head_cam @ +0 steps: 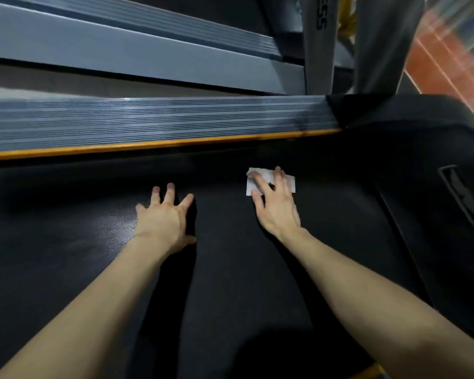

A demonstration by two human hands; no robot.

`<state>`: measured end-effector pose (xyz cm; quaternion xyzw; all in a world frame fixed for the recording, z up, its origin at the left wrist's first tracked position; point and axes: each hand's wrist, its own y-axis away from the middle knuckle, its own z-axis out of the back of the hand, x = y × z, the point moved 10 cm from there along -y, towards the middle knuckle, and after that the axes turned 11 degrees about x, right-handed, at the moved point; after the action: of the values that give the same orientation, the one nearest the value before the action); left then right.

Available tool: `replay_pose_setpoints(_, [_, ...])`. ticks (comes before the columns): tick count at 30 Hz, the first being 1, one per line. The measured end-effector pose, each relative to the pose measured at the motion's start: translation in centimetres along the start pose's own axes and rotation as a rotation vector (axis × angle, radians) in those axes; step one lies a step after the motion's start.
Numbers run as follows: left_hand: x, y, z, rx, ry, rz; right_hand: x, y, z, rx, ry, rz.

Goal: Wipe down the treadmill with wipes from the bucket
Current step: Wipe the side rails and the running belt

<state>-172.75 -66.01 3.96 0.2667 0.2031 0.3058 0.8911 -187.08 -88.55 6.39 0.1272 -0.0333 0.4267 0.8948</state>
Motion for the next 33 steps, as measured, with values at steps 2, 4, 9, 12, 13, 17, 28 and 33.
replay_pose_setpoints(2, [-0.3,-0.1,0.3,0.009,0.004,0.009,0.1,0.0,-0.3,-0.010,-0.042,-0.036])
replay_pose_setpoints(4, [-0.7,-0.2,0.3,0.018,-0.005,0.016,2.0,0.4,-0.9,-0.033,-0.041,0.009])
replay_pose_setpoints(9, [-1.1,-0.7,0.0,0.063,-0.016,0.029,6.8,1.6,-3.3,0.069,0.055,0.256])
replay_pose_setpoints(12, [-1.1,-0.9,0.0,0.080,-0.014,0.020,2.4,0.8,-1.1,-0.015,0.130,0.191])
replay_pose_setpoints(13, [-1.1,-0.9,0.0,0.077,-0.015,0.020,0.1,0.3,0.1,-0.037,0.121,0.088])
replay_pose_setpoints(17, [-1.0,-0.7,-0.2,0.076,-0.019,0.028,-3.5,-2.1,1.1,-0.045,-0.016,-0.246])
replay_pose_setpoints(28, [-0.7,-0.2,0.1,0.048,-0.065,0.046,-4.8,-5.9,3.3,-0.120,0.107,-0.086])
replay_pose_setpoints(33, [-0.9,-0.3,0.0,0.063,-0.062,0.056,-4.9,-4.9,3.4,-0.063,-0.017,-0.183])
